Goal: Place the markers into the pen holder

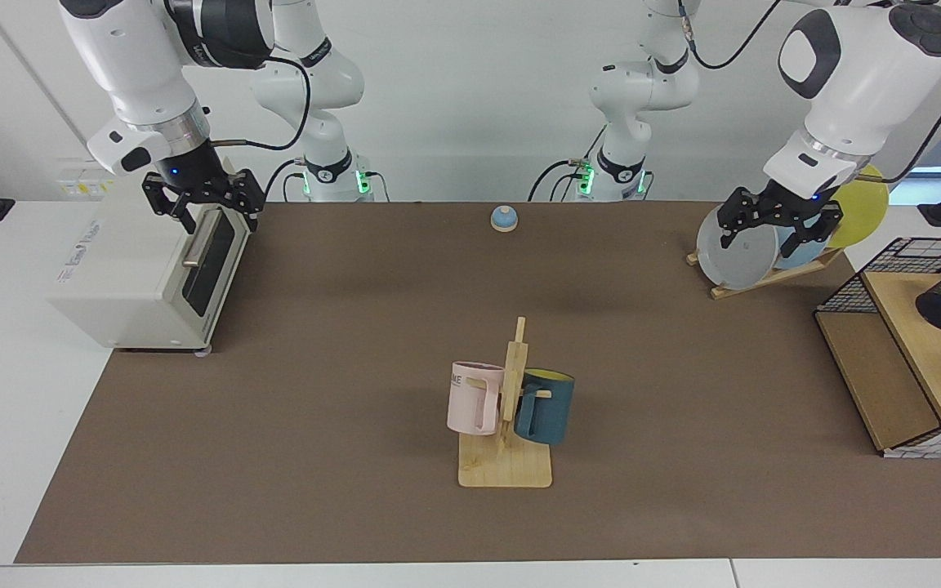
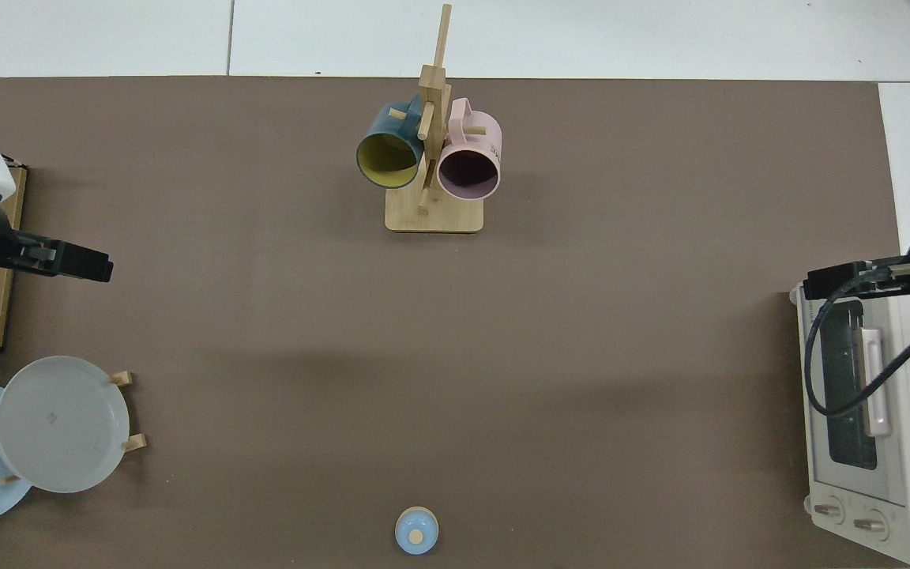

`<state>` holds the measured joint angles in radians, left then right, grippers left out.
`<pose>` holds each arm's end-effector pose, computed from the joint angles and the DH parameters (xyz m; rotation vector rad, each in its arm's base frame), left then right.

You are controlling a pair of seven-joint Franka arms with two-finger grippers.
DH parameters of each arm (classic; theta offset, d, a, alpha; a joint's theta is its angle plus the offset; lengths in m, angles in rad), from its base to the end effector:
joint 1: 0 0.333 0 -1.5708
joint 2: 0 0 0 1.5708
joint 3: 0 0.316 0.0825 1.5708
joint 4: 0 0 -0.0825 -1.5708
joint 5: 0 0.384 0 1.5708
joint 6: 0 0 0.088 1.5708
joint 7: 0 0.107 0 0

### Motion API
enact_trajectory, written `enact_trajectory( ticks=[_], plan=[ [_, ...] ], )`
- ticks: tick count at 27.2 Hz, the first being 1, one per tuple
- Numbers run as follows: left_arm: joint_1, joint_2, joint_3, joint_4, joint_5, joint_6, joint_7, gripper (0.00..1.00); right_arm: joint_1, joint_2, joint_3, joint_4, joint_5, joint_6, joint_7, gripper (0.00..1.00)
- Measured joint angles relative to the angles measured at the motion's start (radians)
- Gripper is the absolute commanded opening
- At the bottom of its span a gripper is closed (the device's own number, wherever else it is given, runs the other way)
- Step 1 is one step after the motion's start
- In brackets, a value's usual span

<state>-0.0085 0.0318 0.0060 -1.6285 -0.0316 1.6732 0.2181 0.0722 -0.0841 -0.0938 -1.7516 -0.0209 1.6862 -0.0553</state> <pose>0.5717 -0.0046 0.5883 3.0934 -0.3379 0.0252 0.5357 -0.0155 0.5943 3.1274 0.0566 0.0279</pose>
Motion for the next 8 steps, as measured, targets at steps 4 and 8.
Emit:
enact_trajectory(
  ticks=[4,8],
  plan=[
    [-0.001,0.0,0.0,0.0,0.01,0.0,-0.01,1.0,0.0,0.0,0.0,0.0,0.0,0.0,0.0,1.0],
    [-0.001,0.0,0.0,0.0,0.011,0.0,-0.019,1.0,0.0,0.0,0.0,0.0,0.0,0.0,0.0,1.0]
  ],
)
